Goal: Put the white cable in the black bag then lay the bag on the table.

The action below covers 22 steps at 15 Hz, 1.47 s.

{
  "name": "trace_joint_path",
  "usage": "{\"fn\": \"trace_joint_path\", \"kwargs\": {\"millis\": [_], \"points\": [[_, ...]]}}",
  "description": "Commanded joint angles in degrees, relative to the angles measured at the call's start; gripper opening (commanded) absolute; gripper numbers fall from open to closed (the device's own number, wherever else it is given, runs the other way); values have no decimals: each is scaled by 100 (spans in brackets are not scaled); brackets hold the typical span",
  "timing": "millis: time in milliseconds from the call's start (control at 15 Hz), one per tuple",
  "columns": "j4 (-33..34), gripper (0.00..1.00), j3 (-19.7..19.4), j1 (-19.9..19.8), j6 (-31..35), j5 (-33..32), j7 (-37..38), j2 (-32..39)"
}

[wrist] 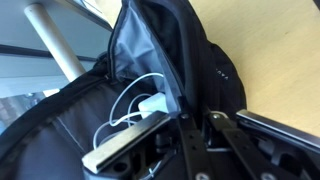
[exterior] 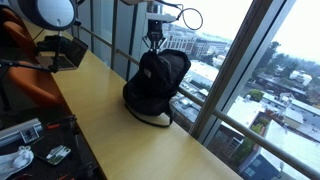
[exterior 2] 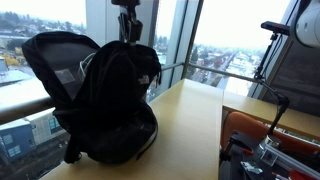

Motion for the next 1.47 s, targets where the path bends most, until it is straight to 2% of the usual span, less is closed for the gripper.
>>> {"fn": "trace_joint_path", "kwargs": {"millis": [0,600,1400], "points": [[-51,3,-108,-184,241,-70,-325,-408],[-43,3,-164,-694,413,-44,-668,-1039],[-48,3,-229,-686,302,-89,-495,-1481]]}}
